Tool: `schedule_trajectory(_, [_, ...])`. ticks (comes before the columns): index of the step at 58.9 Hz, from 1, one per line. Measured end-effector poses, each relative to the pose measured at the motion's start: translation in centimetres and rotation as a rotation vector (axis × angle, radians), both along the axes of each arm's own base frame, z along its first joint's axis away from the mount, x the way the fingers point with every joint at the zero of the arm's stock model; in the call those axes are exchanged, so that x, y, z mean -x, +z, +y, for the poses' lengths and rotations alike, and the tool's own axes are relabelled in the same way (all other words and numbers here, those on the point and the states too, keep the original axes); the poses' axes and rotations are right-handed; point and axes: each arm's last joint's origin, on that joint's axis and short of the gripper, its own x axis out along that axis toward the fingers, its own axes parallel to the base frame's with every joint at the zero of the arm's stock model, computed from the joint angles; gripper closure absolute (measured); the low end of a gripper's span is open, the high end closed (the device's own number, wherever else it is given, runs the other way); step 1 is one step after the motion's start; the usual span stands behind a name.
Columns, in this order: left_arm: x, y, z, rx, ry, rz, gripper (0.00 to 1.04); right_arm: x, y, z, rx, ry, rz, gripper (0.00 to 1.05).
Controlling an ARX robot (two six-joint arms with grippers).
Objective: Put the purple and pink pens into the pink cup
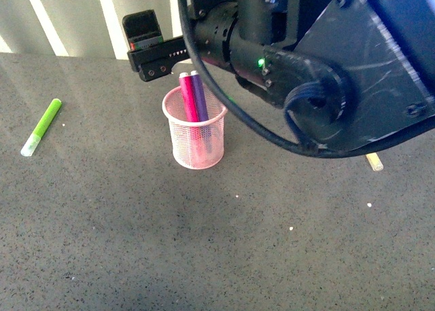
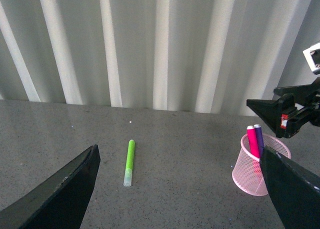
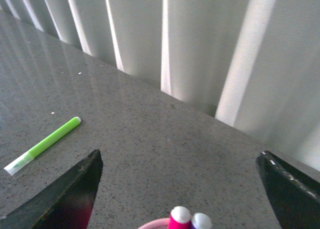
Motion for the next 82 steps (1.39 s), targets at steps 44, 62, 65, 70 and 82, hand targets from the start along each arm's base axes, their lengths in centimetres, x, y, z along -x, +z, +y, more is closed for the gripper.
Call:
schedule_trajectory(44, [0.0, 0.0, 0.0, 0.0, -0.001, -0.002, 0.07, 9.9, 4.2, -15.4, -0.066, -0.603, -0.169, 0.6])
schedule_trajectory(62, [0.0, 0.0, 0.0, 0.0, 0.0, -0.002, 0.07, 15.3, 3.8, -19.4, -0.055, -0.6, -0.157, 1.01])
schedule_trajectory(65, [0.0, 0.0, 0.0, 0.0, 0.0, -0.001, 0.07, 16.0, 3.9, -19.9, -0.055, -0.605, -0.156, 1.01])
schedule_trajectory(70, [0.0, 0.0, 0.0, 0.0, 0.0, -0.001, 0.07, 17.1, 3.8, -20.6, -0.053, -0.613, -0.154, 1.01])
schedule_trajectory(82, [0.0, 0.0, 0.0, 0.0, 0.0, -0.002, 0.07, 19.3, 3.9, -21.6, -0.055, -0.606, -0.154, 1.01])
